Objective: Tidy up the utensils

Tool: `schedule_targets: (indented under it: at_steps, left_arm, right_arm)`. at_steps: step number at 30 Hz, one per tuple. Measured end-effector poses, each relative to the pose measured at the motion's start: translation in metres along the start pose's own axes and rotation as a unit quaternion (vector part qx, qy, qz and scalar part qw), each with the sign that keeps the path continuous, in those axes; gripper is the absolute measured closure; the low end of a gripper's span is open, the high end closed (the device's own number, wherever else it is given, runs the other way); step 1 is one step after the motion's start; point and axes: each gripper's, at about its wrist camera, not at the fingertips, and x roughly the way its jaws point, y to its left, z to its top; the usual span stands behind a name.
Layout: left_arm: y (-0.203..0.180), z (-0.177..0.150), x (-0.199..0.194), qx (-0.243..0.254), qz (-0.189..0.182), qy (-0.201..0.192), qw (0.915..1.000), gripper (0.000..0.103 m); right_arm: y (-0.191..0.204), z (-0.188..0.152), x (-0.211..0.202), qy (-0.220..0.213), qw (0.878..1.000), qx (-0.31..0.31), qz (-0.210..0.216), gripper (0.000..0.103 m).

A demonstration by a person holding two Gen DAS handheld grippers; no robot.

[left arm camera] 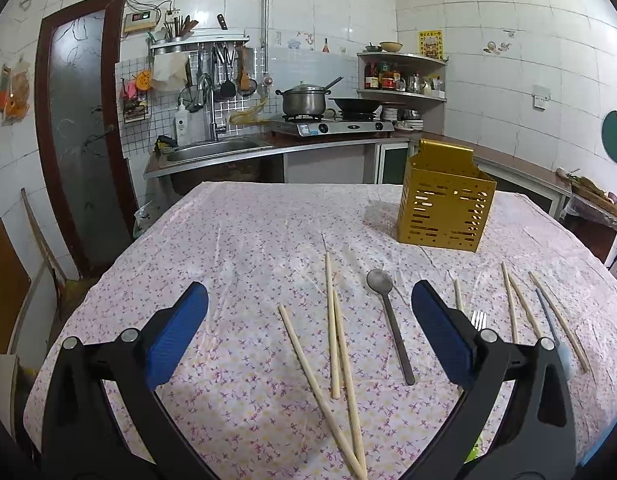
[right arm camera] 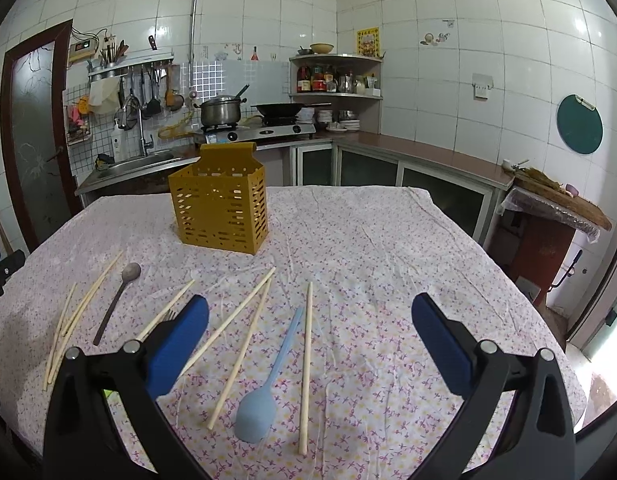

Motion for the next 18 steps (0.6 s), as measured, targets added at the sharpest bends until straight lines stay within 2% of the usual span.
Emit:
schedule_targets:
  at_steps: [6,18]
  left_arm:
    - [-0.0101,0.0023,-0.001,0.004,-0.003,-0.007,1.0,0.005]
    - [-0.0039,0.0034,0.0027,0.0,0.001,0.001,1.0,0.005]
  right_arm:
    - [-0.0004,-0.0022,0.0019,0.002,1.0,0.001,-0.003,0.004]
    - [0.003,-0.0014,0.0056,0.009,1.0,-0.004,-0.004,0.004]
